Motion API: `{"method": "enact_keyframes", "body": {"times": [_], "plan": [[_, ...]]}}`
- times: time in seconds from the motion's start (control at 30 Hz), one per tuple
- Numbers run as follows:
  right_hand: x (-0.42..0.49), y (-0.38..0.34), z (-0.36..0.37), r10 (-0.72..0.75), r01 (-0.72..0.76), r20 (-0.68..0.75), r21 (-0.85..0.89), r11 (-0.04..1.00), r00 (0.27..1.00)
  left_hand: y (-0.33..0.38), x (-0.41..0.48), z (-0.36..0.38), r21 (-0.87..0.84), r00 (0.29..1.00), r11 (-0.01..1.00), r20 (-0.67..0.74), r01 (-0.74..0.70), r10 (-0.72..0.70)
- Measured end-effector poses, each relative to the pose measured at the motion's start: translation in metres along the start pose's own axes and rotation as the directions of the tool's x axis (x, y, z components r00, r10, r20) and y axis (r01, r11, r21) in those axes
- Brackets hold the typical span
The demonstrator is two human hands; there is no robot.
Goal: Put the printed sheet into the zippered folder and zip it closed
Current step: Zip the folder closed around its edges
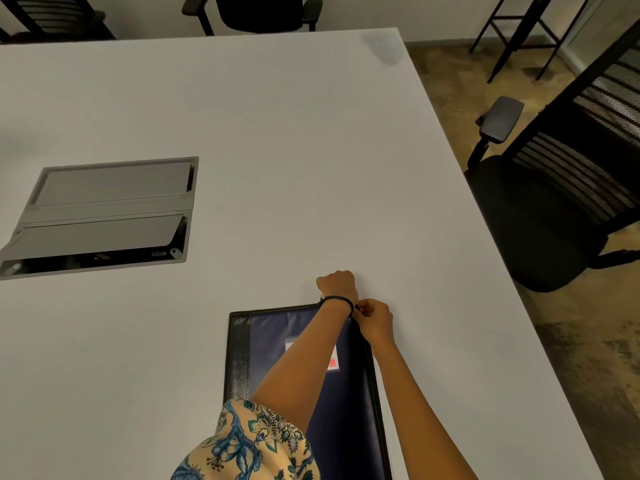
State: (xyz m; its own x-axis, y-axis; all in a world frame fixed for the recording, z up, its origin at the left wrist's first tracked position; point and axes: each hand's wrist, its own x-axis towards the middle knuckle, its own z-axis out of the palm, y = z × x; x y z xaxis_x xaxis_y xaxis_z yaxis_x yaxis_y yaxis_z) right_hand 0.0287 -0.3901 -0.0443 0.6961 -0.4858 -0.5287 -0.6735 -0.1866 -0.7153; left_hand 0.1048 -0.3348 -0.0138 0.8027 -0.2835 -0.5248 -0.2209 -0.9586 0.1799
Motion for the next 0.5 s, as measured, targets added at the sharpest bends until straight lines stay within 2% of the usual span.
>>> {"method": "enact_keyframes", "body": {"times": [0.3, 0.4, 0.5], "plan": [[0.001, 0.002, 0.001, 0.021, -0.021, -0.016, 0.014, 1.000, 1.000, -0.003, 0.001, -0.002, 0.035, 0.987, 0.987, -0.029, -0.155, 0.156], [0.001, 0.002, 0.001, 0.029, -0.029, -0.002, 0.030, 0.999, 1.000, -0.010, -0.001, 0.004, -0.043, 0.992, 0.991, -0.030, -0.125, 0.124], [0.002, 0.000, -0.002, 0.033, -0.034, 0.038, 0.034, 0.999, 0.999, -0.022, -0.002, 0.007, -0.229, 1.000, 0.973, -0.024, -0.014, 0.009]]}}
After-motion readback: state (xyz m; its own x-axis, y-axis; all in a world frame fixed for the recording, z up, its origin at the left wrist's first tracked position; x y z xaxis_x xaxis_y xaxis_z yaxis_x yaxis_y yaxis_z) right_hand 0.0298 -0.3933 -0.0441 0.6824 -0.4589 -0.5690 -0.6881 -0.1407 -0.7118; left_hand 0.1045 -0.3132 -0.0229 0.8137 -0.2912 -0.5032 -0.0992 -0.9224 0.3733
